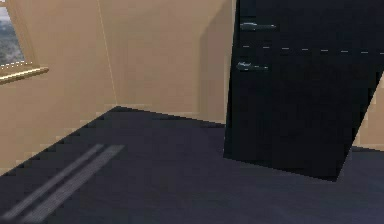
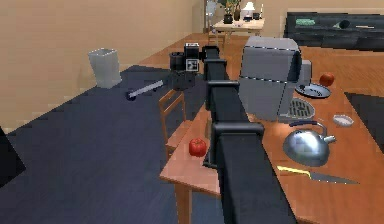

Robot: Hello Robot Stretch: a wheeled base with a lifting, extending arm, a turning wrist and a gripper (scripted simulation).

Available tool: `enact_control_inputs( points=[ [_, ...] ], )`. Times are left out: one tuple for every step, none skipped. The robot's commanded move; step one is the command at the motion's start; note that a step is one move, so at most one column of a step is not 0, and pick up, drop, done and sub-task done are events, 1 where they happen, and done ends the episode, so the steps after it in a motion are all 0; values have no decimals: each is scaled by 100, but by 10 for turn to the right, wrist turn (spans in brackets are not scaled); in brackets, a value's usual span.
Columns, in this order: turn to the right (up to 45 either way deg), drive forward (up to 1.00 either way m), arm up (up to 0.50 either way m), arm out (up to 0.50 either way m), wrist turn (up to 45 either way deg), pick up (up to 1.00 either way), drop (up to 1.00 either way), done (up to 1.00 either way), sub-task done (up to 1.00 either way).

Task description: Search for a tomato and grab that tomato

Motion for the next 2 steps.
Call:
enact_control_inputs(
  points=[
    [0, 0, 0, 0, 450, 0, 0, 0, 0],
    [0, 0, 0, 0, 150, 0, 0, 0, 0]
  ],
)
